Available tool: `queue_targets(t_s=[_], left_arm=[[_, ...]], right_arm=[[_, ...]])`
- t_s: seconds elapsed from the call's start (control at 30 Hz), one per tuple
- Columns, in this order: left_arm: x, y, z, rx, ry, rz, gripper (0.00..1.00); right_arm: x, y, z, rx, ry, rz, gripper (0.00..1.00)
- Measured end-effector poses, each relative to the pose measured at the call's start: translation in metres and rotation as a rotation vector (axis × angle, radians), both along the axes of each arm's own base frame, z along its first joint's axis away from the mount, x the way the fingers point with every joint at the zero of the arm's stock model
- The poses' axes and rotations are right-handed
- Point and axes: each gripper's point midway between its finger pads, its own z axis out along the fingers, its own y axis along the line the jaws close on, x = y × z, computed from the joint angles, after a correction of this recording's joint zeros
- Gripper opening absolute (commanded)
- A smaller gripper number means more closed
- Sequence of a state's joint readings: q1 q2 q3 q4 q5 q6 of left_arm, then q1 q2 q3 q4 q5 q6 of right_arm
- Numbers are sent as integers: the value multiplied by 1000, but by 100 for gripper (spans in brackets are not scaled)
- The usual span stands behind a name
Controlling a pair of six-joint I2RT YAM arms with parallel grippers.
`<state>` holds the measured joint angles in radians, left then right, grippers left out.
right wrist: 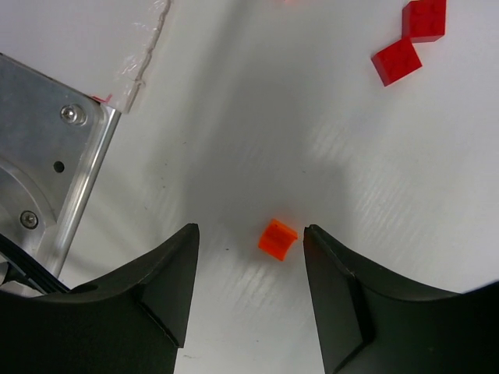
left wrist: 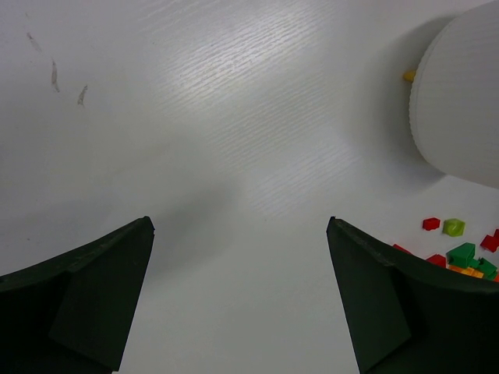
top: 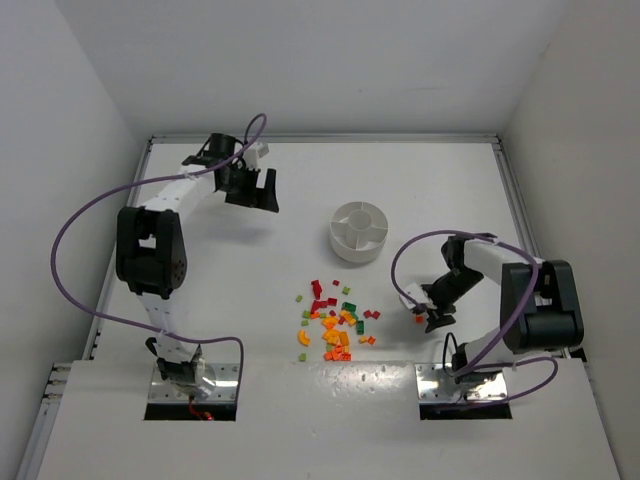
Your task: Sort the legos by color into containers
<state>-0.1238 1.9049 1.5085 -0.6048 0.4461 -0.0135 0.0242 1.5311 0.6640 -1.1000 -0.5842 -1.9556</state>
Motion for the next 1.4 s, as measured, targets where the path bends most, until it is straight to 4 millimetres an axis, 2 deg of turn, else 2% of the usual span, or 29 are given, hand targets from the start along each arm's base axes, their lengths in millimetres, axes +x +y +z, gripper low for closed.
queue_targets(t_s=[0.43,0.87,1.27,1.4], left_arm=[[0,0,-11,0,26,2,100],[0,-4,-18,8,39,-6,100],[6,-4,-23,16,44,-2,100],[7,-4,-25,16,49,-2,100]], right_arm=[[7,4,-3,20,-132,-2,57],[36,8,-1,8,-202,39,48],[25,1,-1,-34,-194,63,50],[21,-1,-8,-60,-211,91,52]])
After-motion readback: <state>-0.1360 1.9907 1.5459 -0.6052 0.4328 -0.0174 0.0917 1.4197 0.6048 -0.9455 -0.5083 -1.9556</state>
